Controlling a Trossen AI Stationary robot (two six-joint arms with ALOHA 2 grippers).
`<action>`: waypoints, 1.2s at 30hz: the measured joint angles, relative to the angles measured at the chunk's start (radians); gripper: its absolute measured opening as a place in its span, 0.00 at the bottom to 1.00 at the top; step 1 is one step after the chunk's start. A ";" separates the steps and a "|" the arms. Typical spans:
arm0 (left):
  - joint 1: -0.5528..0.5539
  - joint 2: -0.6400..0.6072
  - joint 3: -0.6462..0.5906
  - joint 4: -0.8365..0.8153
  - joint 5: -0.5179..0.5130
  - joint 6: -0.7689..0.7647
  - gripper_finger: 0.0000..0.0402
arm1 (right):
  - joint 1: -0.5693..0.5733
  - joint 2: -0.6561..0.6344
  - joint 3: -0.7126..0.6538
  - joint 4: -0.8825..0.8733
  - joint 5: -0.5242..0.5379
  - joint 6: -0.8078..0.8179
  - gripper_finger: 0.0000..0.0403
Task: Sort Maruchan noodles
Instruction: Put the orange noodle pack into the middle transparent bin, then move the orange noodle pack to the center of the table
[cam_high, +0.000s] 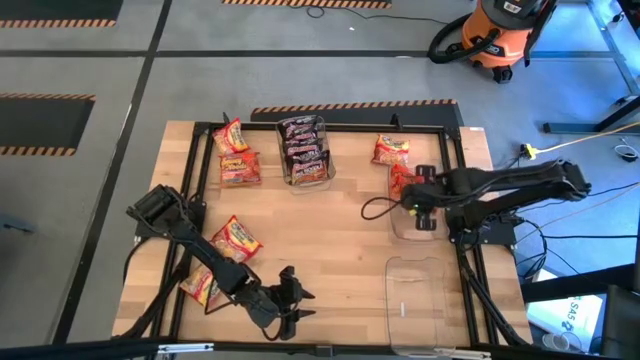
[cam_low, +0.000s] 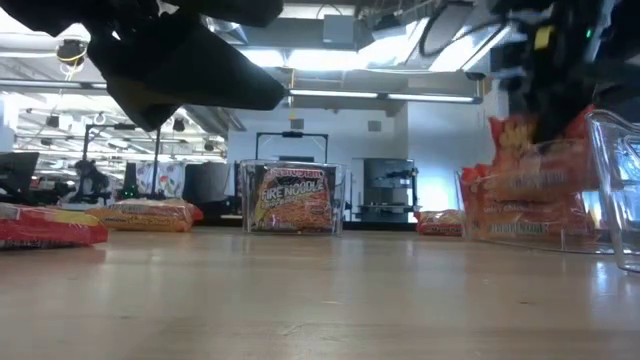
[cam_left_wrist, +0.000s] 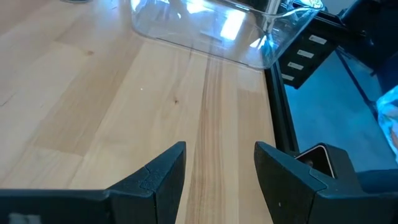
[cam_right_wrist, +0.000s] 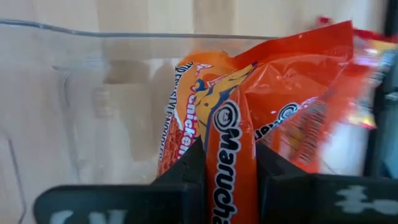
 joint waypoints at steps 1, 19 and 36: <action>0.000 0.000 0.000 0.000 0.000 0.000 0.46 | -0.015 0.006 -0.022 0.032 -0.016 -0.013 0.12; 0.016 0.000 0.000 -0.007 0.000 0.030 0.46 | -0.089 0.165 -0.124 0.196 -0.014 -0.057 0.24; 0.015 -0.031 0.001 -0.054 0.103 -0.003 0.46 | -0.088 0.163 0.214 -0.108 -0.168 0.085 0.52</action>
